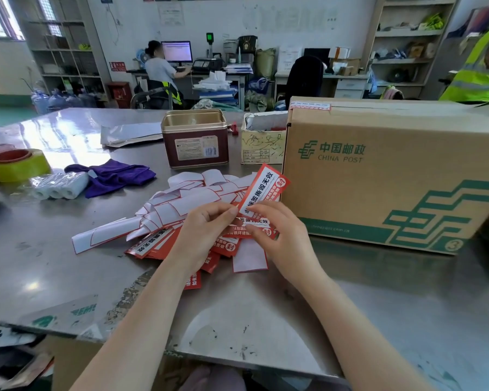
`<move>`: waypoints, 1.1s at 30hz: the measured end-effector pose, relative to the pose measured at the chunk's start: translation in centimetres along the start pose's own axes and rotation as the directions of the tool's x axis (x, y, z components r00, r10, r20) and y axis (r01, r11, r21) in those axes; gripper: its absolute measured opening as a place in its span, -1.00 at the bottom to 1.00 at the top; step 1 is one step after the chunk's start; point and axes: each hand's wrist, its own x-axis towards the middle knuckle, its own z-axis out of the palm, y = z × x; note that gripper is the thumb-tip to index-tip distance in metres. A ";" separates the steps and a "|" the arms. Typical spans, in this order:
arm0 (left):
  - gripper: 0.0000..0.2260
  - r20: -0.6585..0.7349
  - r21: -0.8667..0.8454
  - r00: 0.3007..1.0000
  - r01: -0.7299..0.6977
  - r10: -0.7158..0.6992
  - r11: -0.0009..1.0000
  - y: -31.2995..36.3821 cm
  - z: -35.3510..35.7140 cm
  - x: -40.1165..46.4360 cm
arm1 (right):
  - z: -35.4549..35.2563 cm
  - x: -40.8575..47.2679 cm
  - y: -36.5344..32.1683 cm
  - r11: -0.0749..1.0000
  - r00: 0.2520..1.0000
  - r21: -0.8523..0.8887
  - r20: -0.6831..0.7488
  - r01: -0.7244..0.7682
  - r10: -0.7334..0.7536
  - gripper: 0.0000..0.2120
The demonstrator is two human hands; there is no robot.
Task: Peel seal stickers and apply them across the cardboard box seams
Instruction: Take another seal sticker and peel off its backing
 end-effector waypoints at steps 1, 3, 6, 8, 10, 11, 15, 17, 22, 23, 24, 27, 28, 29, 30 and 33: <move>-0.88 0.002 0.010 1.000 -0.005 0.005 1.000 0.0 0.0 0.0 | 0.0 0.0 0.1 1.000 1.000 0.001 -0.015 -0.001 0.001 -0.70; -0.87 0.033 0.018 0.999 -0.010 0.010 1.000 0.2 0.1 -0.1 | -0.1 0.1 0.3 1.000 0.999 0.002 -0.034 -0.004 0.004 -0.70; -0.85 0.106 -0.008 0.994 -0.025 0.026 1.000 0.4 0.1 -0.3 | 0.2 0.0 0.3 1.000 0.999 -0.009 -0.021 0.026 -0.027 -0.70; -0.84 0.129 -0.021 0.991 -0.043 0.046 0.999 0.4 0.1 -0.4 | 0.2 -0.1 0.2 0.999 0.999 -0.011 -0.018 0.047 -0.047 -0.72; -0.85 0.128 -0.018 0.990 -0.057 0.059 0.998 0.3 0.1 -0.4 | 0.1 0.0 0.3 0.999 0.998 -0.003 -0.038 0.053 -0.053 -0.75; -0.85 0.126 -0.020 0.990 -0.058 0.060 0.998 0.2 0.1 -0.3 | 0.1 0.0 0.3 0.999 0.997 -0.002 -0.051 0.052 -0.052 -0.75; -0.84 0.133 -0.023 0.990 -0.049 0.052 0.999 0.0 0.1 -0.2 | 0.2 0.0 0.5 0.999 0.994 0.005 -0.094 0.053 -0.053 -0.78; -0.86 0.140 -0.029 0.989 -0.046 0.050 0.998 0.1 0.1 -0.2 | 0.3 0.0 0.7 0.999 0.993 0.003 -0.107 0.047 -0.047 -0.78; -0.84 0.114 -0.013 0.993 -0.027 0.029 1.000 -0.1 0.3 -0.1 | 0.3 0.1 0.6 0.999 0.994 0.000 -0.104 0.035 -0.035 -0.73; -0.83 0.112 -0.015 0.993 -0.025 0.026 1.000 0.0 0.3 -0.1 | 0.3 0.1 0.6 0.999 0.994 -0.003 -0.104 0.035 -0.036 -0.74; -0.83 0.111 -0.017 0.994 -0.024 0.026 1.000 0.0 0.2 -0.1 | 0.3 0.1 0.7 0.999 0.994 -0.007 -0.103 0.035 -0.035 -0.76; -0.80 0.106 -0.009 0.994 -0.032 0.033 0.999 0.1 0.2 -0.2 | 0.4 0.1 0.7 1.000 0.994 -0.010 -0.104 0.024 -0.025 -0.80; -0.80 0.105 -0.008 0.994 -0.033 0.033 0.999 0.1 0.2 -0.2 | 0.4 0.1 0.7 1.000 0.994 -0.009 -0.106 0.023 -0.024 -0.80; -0.80 0.104 -0.006 0.994 -0.033 0.034 0.999 0.0 0.2 -0.1 | 0.4 0.1 0.7 1.000 0.994 -0.006 -0.109 0.022 -0.022 -0.81; -0.80 0.103 -0.002 0.994 -0.035 0.035 0.999 0.0 0.2 -0.1 | 0.4 0.1 0.7 1.000 0.994 -0.005 -0.112 0.022 -0.022 -0.81; -0.81 0.091 0.007 0.995 -0.036 0.036 0.999 -0.2 0.2 0.1 | 0.4 0.1 0.6 1.000 0.995 -0.003 -0.102 0.006 -0.007 -0.81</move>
